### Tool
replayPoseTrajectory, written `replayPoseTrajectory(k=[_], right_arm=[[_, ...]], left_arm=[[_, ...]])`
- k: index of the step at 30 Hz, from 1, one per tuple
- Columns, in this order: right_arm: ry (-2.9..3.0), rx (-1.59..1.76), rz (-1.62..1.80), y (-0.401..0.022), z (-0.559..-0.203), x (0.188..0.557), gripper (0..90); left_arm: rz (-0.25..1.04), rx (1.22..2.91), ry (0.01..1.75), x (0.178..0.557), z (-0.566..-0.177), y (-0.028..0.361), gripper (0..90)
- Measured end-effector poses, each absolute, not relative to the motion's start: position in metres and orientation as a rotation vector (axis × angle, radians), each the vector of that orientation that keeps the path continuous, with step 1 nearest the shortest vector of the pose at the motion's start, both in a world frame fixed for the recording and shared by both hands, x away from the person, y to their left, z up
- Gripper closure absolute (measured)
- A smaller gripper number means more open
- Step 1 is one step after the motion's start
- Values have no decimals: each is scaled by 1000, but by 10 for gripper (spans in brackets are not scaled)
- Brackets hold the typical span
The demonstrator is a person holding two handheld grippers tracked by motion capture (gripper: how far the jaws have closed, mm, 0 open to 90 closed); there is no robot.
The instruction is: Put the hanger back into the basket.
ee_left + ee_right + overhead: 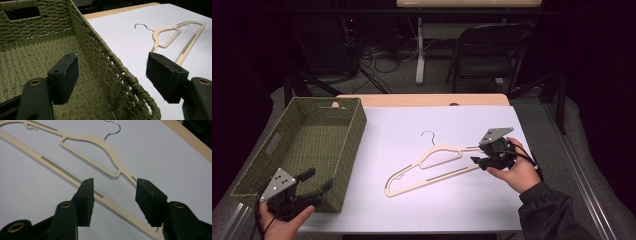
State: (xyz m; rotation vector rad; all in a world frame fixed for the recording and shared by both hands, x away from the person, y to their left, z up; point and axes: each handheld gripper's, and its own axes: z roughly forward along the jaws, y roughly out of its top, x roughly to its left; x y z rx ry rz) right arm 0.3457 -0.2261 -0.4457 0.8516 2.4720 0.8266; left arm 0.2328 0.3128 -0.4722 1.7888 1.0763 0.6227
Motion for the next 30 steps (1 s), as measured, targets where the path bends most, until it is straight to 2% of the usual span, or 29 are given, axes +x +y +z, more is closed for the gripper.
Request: replayPoseTrajectory(k=[20, 30], right_arm=[[2597, 757, 726, -180, -420, 393, 510], [2720, 731, 623, -161, -429, 413, 516]], left_arm=[[619, 1788, 1081, 234, -473, 313, 266], [619, 1790, 1082, 233, -473, 314, 266]])
